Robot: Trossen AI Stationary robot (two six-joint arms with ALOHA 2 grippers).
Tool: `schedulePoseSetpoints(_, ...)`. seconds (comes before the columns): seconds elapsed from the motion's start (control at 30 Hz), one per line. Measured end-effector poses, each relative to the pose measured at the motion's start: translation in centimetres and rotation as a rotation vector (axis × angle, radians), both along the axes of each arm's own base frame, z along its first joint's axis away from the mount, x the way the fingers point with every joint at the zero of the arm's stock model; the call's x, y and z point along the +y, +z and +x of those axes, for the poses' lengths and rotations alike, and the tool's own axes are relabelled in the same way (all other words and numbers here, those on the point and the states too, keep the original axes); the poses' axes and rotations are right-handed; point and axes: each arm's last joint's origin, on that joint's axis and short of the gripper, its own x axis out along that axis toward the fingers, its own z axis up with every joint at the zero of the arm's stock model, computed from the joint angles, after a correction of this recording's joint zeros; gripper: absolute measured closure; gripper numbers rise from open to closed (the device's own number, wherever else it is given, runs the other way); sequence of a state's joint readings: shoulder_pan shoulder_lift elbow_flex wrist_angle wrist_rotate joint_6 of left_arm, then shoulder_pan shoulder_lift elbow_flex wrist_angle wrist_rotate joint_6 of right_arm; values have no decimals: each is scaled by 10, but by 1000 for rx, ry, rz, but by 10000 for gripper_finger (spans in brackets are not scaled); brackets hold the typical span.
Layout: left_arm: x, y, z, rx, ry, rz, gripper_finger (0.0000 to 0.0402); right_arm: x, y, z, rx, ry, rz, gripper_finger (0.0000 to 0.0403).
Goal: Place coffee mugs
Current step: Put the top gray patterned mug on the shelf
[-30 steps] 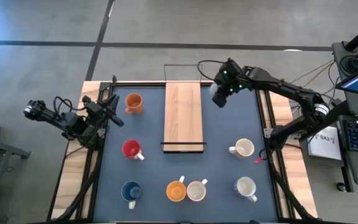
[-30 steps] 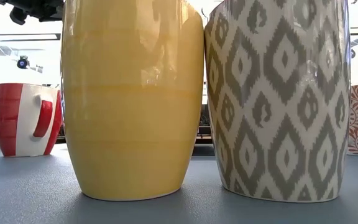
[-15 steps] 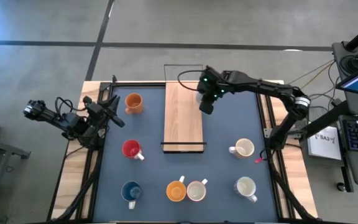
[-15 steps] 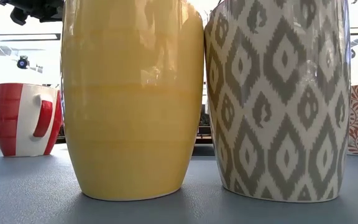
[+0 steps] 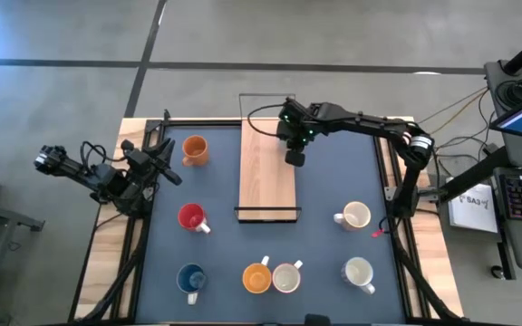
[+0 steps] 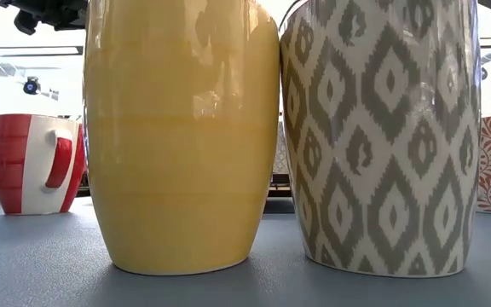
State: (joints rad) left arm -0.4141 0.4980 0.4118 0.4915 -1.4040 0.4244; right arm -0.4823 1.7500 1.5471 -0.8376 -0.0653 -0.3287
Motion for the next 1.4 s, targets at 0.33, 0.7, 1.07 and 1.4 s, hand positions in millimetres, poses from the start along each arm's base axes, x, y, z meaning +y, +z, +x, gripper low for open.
schedulePoseSetpoints(0.33,0,-1,1,-2,-1,-4,359,1,4,2,-14,55,-32,311)
schedulePoseSetpoints(0.7,-1,-4,1,2,-3,-7,359,-1,15,7,-130,-218,97,306)
schedulePoseSetpoints(1.07,-1,-5,2,11,-3,-3,359,-2,1,16,-108,-230,114,347)
schedulePoseSetpoints(1.4,-1,-6,3,25,-3,2,359,-4,7,18,-90,4,-15,385)
